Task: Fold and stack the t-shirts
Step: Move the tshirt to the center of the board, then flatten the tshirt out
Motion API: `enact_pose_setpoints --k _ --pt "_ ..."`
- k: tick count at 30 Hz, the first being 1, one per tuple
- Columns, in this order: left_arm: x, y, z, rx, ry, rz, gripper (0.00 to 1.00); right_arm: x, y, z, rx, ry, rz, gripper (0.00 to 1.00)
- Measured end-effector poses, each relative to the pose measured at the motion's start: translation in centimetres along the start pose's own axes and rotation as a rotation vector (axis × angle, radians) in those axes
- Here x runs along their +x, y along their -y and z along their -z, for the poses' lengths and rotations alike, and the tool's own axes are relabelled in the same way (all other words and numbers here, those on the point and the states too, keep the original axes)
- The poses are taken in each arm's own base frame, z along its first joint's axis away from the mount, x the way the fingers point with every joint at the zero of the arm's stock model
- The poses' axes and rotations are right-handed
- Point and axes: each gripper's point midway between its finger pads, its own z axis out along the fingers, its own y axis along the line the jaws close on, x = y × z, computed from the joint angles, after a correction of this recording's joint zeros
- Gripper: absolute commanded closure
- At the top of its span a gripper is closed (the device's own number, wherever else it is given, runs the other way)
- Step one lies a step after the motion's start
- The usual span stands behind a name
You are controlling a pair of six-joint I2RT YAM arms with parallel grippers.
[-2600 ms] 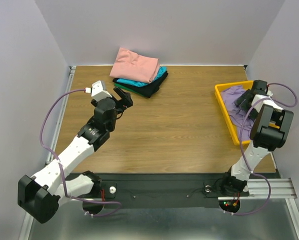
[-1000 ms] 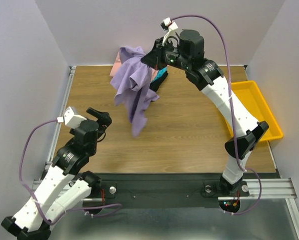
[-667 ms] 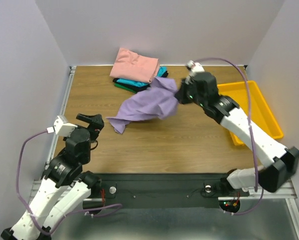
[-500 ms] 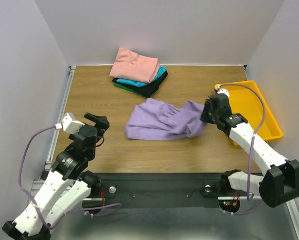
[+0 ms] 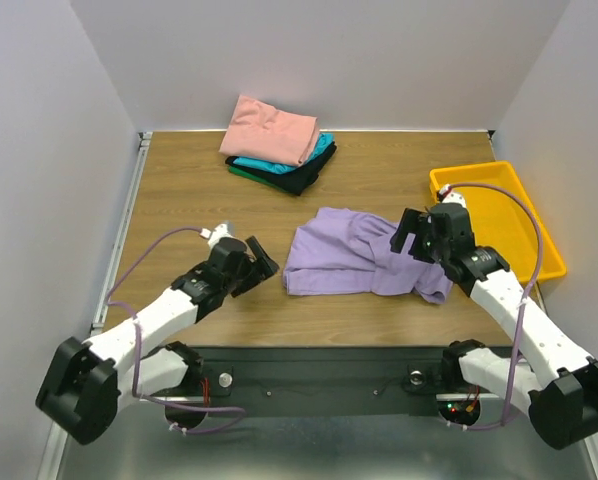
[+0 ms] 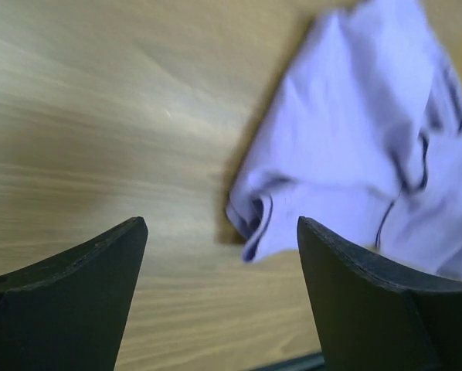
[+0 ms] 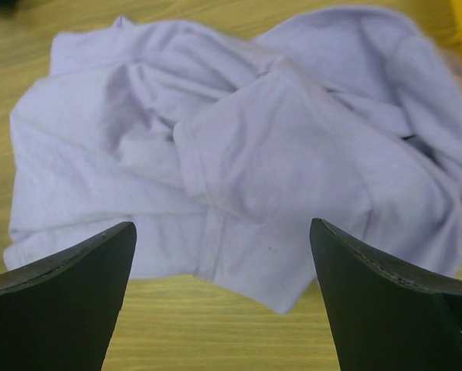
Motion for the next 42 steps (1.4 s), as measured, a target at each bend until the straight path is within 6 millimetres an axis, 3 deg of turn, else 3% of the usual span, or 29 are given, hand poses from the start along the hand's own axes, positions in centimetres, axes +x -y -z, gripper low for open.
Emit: enact_pose_setpoints --k 2,7,13,17,19,21,22,29,32,36,42 --pt "3.0 0.8 -0.7 0.046 -0.115 -0.043 0.12 1.2 -0.4 -0.3 -0.019 -0.036 0.01 0.0" --pt "7.7 2.6 -1.2 0.125 -0.268 -0.132 0.23 4.0 0.4 -1.1 0.001 -0.112 0.013 0.0" --pt "9.8 2.0 -2.1 0.103 -0.336 -0.157 0.32 5.1 0.8 -1.3 0.01 -0.14 0.003 0.0" --pt "9.7 2.3 -2.6 0.097 -0.333 -0.156 0.42 5.9 1.0 -1.4 0.007 -0.161 0.004 0.0" --pt "9.6 2.8 -2.9 0.103 -0.323 -0.158 0.53 6.0 0.8 -1.3 -0.004 -0.167 0.003 0.0" --pt "9.4 3.1 -3.1 0.108 -0.315 -0.157 0.77 6.1 0.6 -1.3 -0.016 -0.175 0.002 0.0" --pt "9.3 3.3 -3.3 0.107 -0.313 -0.154 0.98 6.2 0.5 -1.2 -0.02 -0.178 0.002 0.0" --pt "9.3 3.6 -3.4 0.117 -0.315 -0.167 1.0 7.4 -1.2 -0.8 -0.078 -0.208 0.06 0.0" --pt "8.5 4.2 -2.4 0.137 -0.293 -0.164 1.0 9.7 -3.1 -0.5 -0.114 -0.256 0.157 0.0" --pt "5.8 5.4 -0.2 0.177 -0.194 -0.149 1.0 13.5 -5.1 -0.6 -0.122 -0.338 0.306 0.05" --pt "3.6 4.2 1.3 0.125 -0.097 -0.134 1.0 16.2 -4.5 -2.3 -0.019 -0.394 0.412 0.14"
